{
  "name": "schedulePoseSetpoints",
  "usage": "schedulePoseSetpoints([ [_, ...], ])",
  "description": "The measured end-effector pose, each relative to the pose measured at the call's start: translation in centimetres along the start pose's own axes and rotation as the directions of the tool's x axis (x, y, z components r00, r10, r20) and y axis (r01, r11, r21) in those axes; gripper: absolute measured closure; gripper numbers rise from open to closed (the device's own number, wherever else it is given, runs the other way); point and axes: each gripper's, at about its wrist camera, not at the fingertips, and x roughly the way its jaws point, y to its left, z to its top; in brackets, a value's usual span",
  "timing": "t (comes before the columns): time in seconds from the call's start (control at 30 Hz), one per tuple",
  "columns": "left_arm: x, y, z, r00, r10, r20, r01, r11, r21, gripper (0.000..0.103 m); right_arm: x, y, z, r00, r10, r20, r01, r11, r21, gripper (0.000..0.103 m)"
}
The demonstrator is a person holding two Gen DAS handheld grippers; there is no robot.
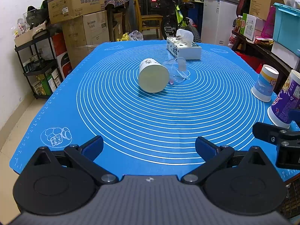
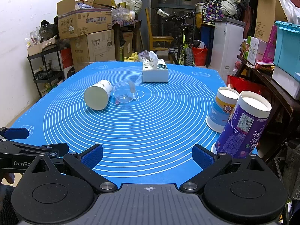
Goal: Flip cup upside down
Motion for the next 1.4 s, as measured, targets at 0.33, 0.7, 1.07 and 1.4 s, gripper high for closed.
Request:
schedulePoseSetpoints([
  [0.33,0.0,-0.1,0.1,1.000,-0.001,0.001,0.001,1.000,0.003,0.000,0.2,-0.1,-0.1,1.000,0.001,-0.005,-0.001,1.000,0.002,0.002],
  [0.7,0.2,-0.2,0.5,1.000,0.002,0.003,-0.002,1.000,0.012,0.000,0.4,-0.2,0.0,1.000,0.000,-0.001,0.000,1.000,0.001,0.002],
  [1.07,1.5,0.0,2.2,0.998,0.031,0.055,-0.032,0.999,0.021,0.000,1.4,-0.2,2.4,0.999,-0.007,0.034,0.007,1.000,-0.008,0.002],
  [1.4,7.2,0.1,6.5,0.989,0.104,0.108,-0.104,0.995,-0.006,0.000,5.3,-1.1,5.5,0.998,-0.035,0.047,0.035,0.999,0.009,0.002],
])
